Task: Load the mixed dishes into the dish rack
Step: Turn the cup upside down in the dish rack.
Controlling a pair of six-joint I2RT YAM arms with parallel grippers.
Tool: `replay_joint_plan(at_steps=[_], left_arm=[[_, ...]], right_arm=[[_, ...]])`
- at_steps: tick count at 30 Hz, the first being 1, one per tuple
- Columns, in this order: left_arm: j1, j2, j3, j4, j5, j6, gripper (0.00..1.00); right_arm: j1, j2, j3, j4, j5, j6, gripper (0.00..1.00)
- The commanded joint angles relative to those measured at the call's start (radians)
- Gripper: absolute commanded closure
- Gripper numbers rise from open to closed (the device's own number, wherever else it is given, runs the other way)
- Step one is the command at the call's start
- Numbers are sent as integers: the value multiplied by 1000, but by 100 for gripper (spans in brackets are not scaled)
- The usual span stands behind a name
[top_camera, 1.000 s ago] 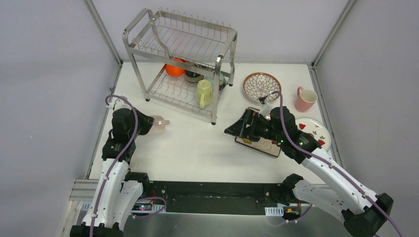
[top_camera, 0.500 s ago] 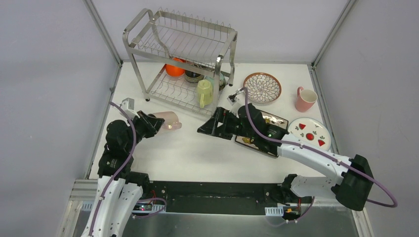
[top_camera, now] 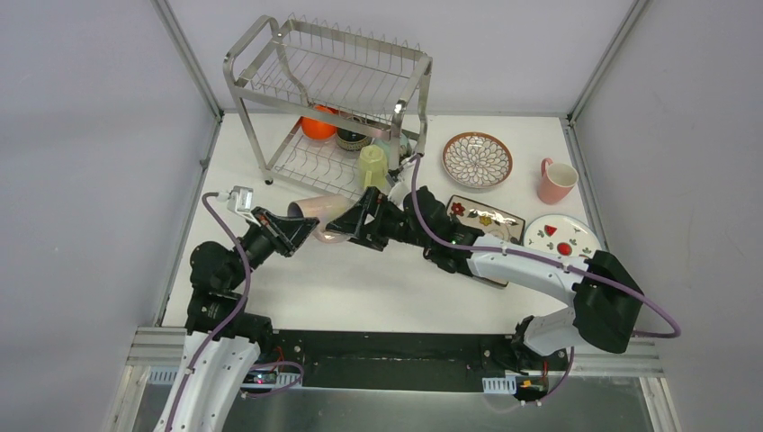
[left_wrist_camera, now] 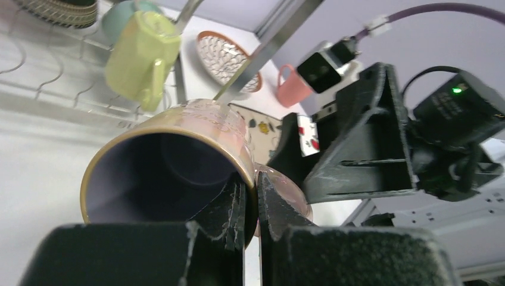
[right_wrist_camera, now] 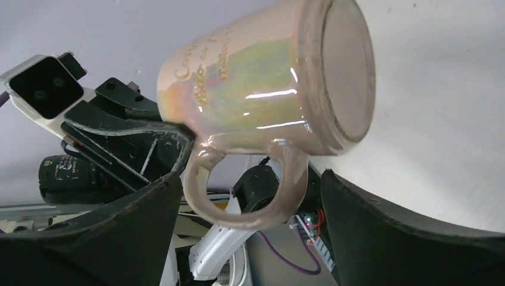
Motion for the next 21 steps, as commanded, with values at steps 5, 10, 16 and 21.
replay_joint_plan(at_steps=[5, 10, 16, 21], left_arm=[[-28, -23, -10, 454, 85, -105, 100], [-30, -27, -42, 515, 91, -121, 100], [-29, -24, -89, 563, 86, -128, 100], [-30, -19, -95, 557, 80, -112, 100]], right_arm=[[46, 51, 76, 226, -18, 49, 17], [51, 58, 44, 347, -37, 63, 30], [52, 27, 22, 387, -39, 55, 63], [53, -15, -12, 386, -11, 39, 87]])
